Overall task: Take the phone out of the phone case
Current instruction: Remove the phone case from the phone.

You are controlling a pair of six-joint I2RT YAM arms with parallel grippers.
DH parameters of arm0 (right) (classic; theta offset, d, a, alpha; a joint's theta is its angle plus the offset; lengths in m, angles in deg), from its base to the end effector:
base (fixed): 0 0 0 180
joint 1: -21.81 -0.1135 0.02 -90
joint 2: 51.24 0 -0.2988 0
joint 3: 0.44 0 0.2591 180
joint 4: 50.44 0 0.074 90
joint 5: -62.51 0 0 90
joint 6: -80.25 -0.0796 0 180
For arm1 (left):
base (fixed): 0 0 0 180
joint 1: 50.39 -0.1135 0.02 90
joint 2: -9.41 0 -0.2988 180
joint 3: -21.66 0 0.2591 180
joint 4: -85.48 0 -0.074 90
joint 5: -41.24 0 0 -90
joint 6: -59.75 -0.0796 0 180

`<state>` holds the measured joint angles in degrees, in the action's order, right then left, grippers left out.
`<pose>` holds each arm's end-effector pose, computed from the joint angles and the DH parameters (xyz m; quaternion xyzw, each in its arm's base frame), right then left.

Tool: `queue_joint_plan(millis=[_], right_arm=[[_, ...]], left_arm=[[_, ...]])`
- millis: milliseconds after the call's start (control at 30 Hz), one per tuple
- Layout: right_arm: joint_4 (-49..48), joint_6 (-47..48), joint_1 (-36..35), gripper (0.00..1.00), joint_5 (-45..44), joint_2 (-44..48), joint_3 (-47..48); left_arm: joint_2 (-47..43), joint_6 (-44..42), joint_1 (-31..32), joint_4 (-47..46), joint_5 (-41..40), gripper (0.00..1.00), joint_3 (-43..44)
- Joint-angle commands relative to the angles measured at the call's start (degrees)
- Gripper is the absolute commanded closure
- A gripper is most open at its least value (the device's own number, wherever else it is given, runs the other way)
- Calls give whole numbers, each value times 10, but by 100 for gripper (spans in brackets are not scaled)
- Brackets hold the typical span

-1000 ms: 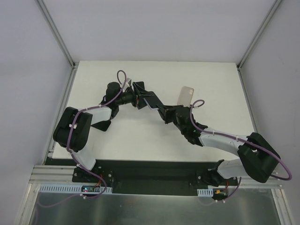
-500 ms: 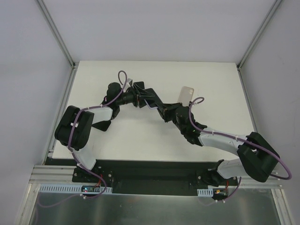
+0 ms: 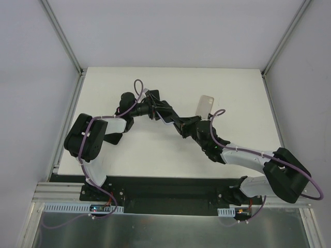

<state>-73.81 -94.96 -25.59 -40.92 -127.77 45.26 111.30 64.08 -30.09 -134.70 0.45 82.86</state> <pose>0.2323 0.2253 0.2516 0.3148 0.6812 0.5645 0.3437 0.3580 -0.1967 0.2358 -0.1547 0.6921 -0.6984 0.0967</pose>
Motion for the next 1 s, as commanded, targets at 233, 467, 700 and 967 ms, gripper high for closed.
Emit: queue_joint_plan(millis=[233,467,700,967], right_arm=[[-9,16,-1,99,-72,65,-11],[12,41,1,99,-58,61,14],[30,53,1,99,4,34,47],[55,151,51,54,134,53,54]], left_arm=[[-26,2,-1,-58,7,58,4],[-20,0,-2,-57,17,81,11],[-7,0,-14,-73,40,100,37],[-10,-11,-80,-94,172,100,71]])
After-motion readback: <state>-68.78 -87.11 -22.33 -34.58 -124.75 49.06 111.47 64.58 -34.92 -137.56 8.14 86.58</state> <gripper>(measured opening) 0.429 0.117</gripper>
